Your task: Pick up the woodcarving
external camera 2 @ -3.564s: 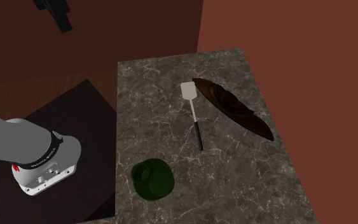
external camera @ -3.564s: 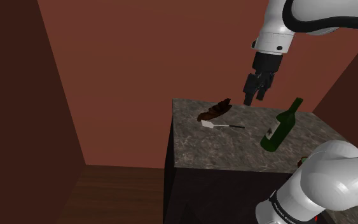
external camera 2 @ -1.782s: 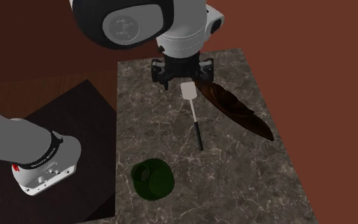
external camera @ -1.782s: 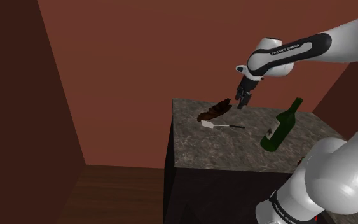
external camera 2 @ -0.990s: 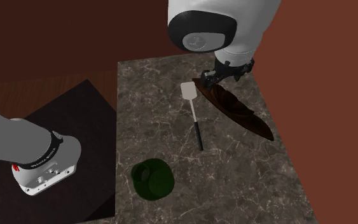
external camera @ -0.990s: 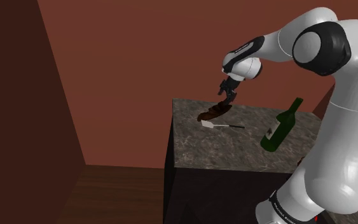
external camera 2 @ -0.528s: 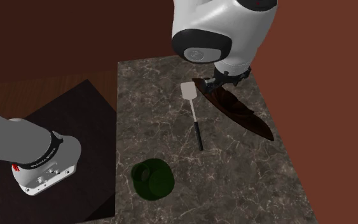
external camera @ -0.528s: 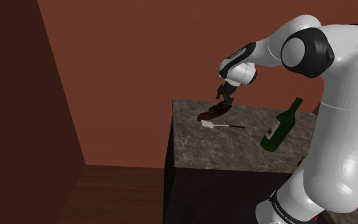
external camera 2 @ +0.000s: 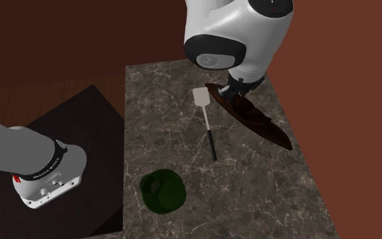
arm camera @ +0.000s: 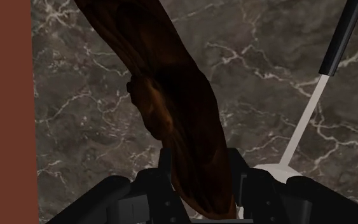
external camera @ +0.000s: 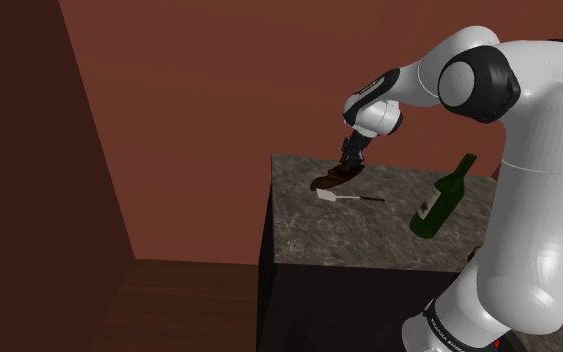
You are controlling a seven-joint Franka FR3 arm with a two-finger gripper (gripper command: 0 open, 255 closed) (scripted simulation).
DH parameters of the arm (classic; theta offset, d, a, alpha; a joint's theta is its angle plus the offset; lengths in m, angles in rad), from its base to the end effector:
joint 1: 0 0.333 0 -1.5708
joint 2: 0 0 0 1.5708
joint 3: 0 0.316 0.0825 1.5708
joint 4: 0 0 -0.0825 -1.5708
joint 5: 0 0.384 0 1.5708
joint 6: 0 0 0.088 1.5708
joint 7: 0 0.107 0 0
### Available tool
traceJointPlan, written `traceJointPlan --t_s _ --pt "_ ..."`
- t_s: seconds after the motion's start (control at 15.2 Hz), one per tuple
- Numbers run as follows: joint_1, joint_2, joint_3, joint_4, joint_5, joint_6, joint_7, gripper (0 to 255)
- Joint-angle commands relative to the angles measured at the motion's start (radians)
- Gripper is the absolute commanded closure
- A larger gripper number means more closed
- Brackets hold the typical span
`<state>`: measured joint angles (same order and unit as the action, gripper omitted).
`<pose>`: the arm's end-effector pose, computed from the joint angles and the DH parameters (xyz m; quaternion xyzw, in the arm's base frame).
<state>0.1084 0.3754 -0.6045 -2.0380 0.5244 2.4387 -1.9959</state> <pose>0.5376 -0.2753 0.2983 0.8327 0.5453 0.0904 0.0334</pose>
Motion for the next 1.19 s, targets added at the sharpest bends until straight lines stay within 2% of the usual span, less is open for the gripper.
traceJointPlan --t_s 0.0,0.2,1.12 --pt "0.0 0.001 0.0 0.0 0.0 0.0 0.0 255" --pt "0.001 -0.002 -0.001 -0.003 -0.001 0.002 0.0 255" --pt "0.053 -0.125 -0.068 0.04 -0.142 -0.13 0.109 255"
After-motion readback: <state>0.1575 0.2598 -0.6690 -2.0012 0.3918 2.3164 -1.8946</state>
